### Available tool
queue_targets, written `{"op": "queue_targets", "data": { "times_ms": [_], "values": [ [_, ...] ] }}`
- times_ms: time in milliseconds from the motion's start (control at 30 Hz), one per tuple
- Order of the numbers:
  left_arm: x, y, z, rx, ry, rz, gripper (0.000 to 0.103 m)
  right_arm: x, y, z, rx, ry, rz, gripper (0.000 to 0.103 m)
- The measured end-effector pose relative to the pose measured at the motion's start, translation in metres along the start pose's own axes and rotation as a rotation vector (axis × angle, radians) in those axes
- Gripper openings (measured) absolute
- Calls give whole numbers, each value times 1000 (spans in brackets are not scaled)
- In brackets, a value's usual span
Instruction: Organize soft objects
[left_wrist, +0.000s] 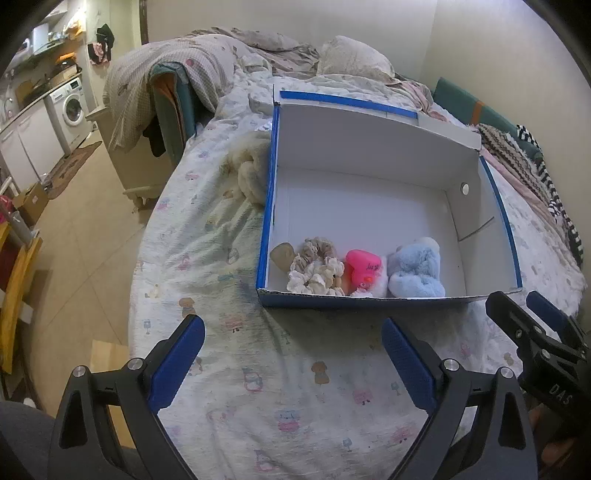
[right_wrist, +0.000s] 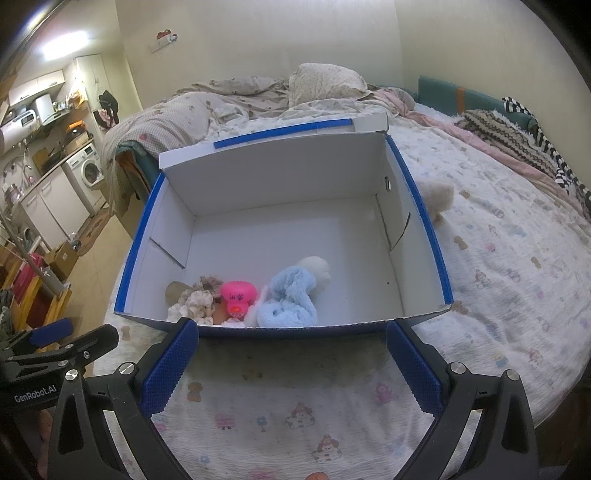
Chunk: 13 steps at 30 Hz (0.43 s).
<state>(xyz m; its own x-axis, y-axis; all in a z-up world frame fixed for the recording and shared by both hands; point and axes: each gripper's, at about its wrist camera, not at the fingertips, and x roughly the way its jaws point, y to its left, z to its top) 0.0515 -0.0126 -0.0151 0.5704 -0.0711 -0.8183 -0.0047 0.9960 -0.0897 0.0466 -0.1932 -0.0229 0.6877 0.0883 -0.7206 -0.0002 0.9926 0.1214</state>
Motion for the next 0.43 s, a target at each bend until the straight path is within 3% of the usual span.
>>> {"op": "queue_targets", "data": {
  "times_ms": [433],
  "values": [
    [0, -3, -1, 6, -4, -3, 96, 0, 0, 0, 0, 0, 0, 103]
  ]
}}
